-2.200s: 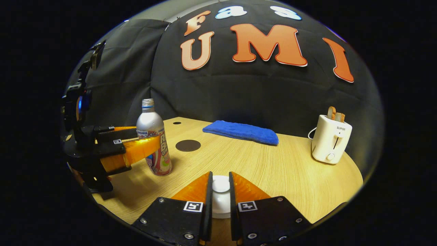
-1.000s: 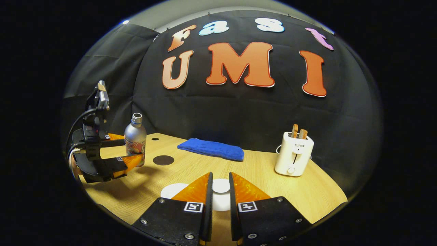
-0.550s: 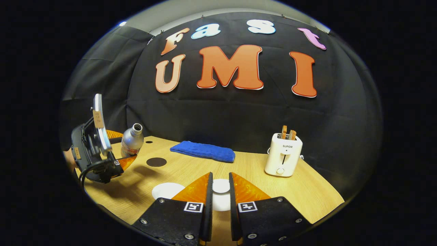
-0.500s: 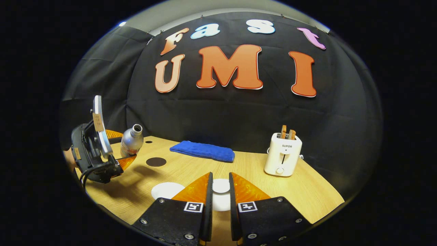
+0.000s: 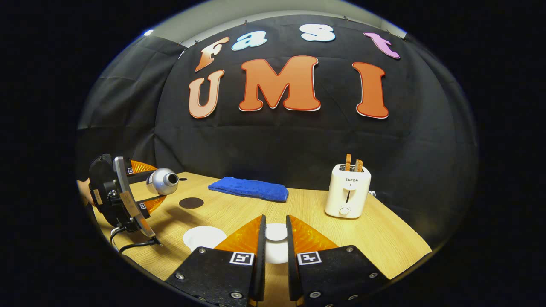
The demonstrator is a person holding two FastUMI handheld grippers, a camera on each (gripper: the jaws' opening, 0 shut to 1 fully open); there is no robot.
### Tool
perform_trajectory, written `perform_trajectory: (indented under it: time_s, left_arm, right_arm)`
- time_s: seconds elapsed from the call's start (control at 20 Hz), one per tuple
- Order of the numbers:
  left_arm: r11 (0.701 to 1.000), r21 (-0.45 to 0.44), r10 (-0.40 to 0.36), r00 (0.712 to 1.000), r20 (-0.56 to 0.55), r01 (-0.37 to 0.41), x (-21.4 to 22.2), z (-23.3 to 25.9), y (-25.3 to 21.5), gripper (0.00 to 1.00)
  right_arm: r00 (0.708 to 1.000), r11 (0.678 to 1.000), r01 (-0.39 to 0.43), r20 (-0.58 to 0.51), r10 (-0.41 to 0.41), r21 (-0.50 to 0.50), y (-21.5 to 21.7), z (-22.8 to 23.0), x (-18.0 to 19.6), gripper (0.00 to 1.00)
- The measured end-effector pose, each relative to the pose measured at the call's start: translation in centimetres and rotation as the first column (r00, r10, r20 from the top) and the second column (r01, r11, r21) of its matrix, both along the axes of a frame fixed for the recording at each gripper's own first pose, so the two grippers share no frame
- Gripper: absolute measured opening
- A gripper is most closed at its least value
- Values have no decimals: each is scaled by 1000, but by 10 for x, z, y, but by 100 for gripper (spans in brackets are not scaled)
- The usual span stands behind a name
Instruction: Open the teacup lid with one hand, grasp the water bottle and pour water into the teacup with the other hand; after pouring, place the water bottle on the coaster and then close the teacup lid.
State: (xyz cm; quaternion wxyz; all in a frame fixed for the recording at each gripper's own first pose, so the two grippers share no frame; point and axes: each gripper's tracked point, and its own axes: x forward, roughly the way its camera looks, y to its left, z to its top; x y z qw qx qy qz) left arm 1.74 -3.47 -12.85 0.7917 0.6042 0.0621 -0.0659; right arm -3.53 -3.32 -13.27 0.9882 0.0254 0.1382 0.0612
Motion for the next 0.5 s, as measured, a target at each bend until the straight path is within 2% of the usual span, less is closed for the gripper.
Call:
perform_trajectory:
  time_s: [0.05, 0.1, 0.25, 0.35, 0.5]
  left_arm:
    - [999, 33, -13, 1000, 5, 13, 1, 1, -2, 81]
    - [998, 56, -24, 1000, 5, 24, 1, 1, -4, 84]
    - [991, 122, -52, 999, 2, 51, 0, 4, -10, 84]
    - [980, 185, -72, 997, 11, 69, -1, 9, -11, 81]
    - [959, 264, -112, 994, 20, 103, 0, 16, -15, 83]
  right_arm:
    - [1000, 1000, 5, -2, -5, 0, -3, -1, -1, 22]
    - [1000, 1000, 7, -4, -7, 3, -3, -2, -1, 23]
    - [1000, 1000, 18, 1, -18, 14, -7, -2, -1, 23]
    - [1000, 1000, 17, 3, -17, 17, -8, -2, -2, 23]
    - [1000, 1000, 16, 5, -16, 15, -9, -2, -4, 22]
